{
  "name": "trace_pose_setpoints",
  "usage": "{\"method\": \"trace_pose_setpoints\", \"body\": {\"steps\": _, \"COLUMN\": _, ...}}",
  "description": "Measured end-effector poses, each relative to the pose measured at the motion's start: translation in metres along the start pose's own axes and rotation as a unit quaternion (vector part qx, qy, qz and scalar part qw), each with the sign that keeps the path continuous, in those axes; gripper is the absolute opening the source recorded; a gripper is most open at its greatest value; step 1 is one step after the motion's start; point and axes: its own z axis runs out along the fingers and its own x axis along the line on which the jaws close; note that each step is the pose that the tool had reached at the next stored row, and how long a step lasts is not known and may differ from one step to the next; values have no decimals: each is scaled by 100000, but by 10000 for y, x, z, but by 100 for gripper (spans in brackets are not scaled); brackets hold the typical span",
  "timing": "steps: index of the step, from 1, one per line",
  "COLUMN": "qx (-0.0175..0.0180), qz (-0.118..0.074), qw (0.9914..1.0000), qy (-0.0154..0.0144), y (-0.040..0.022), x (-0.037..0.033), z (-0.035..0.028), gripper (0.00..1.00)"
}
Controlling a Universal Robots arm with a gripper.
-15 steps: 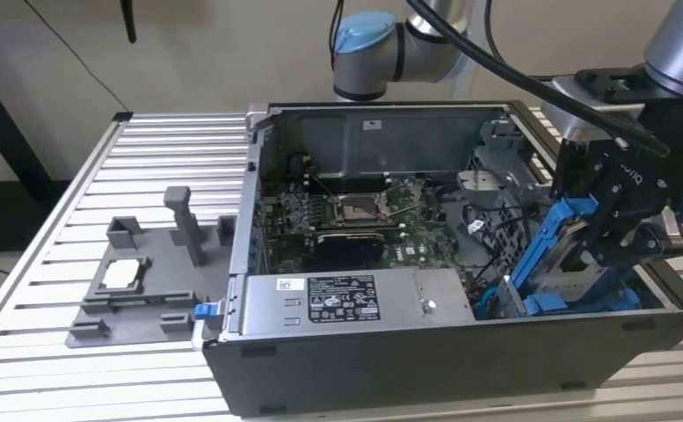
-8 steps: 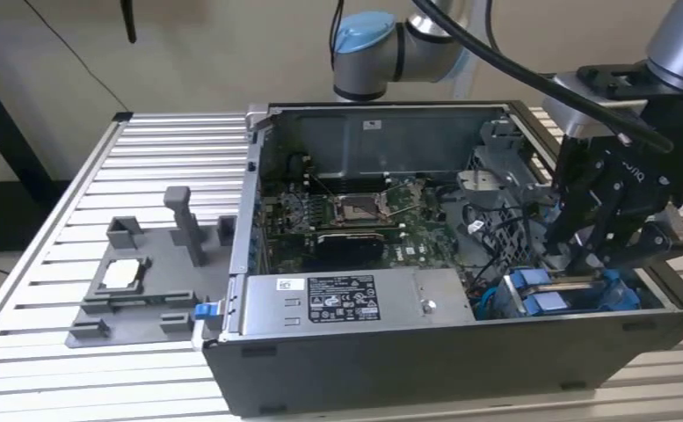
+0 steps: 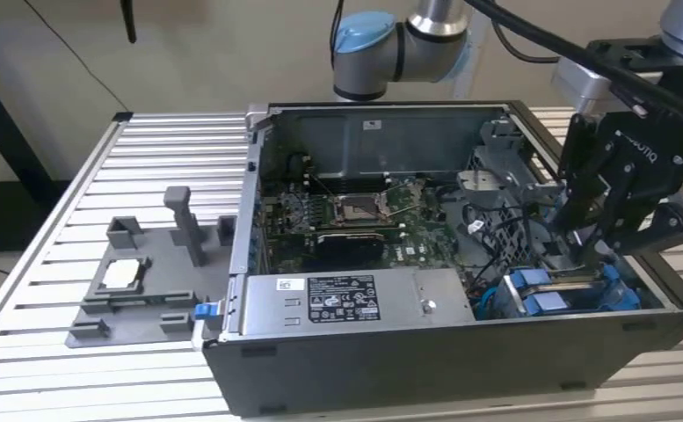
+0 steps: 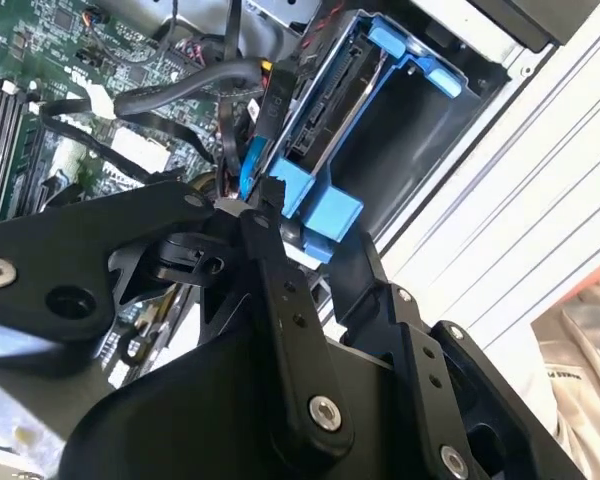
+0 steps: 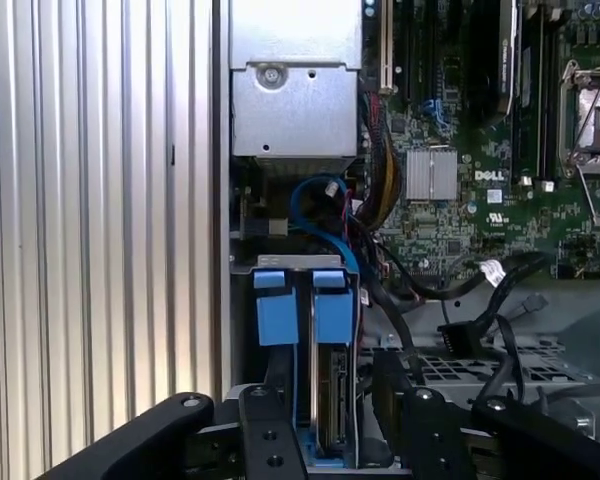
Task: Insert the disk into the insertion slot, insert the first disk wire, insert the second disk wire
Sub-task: 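Insert the disk into the insertion slot, then insert the first disk wire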
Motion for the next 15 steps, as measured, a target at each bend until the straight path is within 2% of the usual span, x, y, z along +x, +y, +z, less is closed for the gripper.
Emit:
{"method": "trace_pose_setpoints", "body": {"steps": 3, "qx": 144, "qz": 1, "qw": 100000, "qy": -3, "y": 4, "x": -15, "z": -40, "gripper": 47}}
{"method": "trace_pose_setpoints", "body": {"steps": 4, "qx": 446, "qz": -5, "qw": 99999, "qy": -103, "y": 6, "x": -16, "z": -42, "gripper": 47}}
{"method": "trace_pose_setpoints", "body": {"steps": 5, "qx": 1007, "qz": -38, "qw": 99994, "qy": -504, "y": 8, "x": -15, "z": -41, "gripper": 47}}
{"method": "trace_pose_setpoints", "body": {"steps": 8, "qx": 2850, "qz": -126, "qw": 99934, "qy": -2230, "y": 16, "x": -16, "z": -42, "gripper": 47}}
{"method": "trace_pose_setpoints", "body": {"steps": 9, "qx": 4042, "qz": -185, "qw": 99860, "qy": -3404, "y": 23, "x": -16, "z": -42, "gripper": 47}}
{"method": "trace_pose_setpoints", "body": {"steps": 10, "qx": 4680, "qz": -221, "qw": 99816, "qy": -3842, "y": 25, "x": -16, "z": -42, "gripper": 47}}
{"method": "trace_pose_setpoints", "body": {"steps": 11, "qx": 5476, "qz": -271, "qw": 99764, "qy": -4140, "y": 28, "x": -16, "z": -43, "gripper": 47}}
{"method": "trace_pose_setpoints", "body": {"steps": 13, "qx": 6872, "qz": -362, "qw": 99664, "qy": -4435, "y": 30, "x": -17, "z": -40, "gripper": 47}}
{"method": "trace_pose_setpoints", "body": {"steps": 15, "qx": 7744, "qz": -472, "qw": 99594, "qy": -4569, "y": 31, "x": -22, "z": -35, "gripper": 47}}
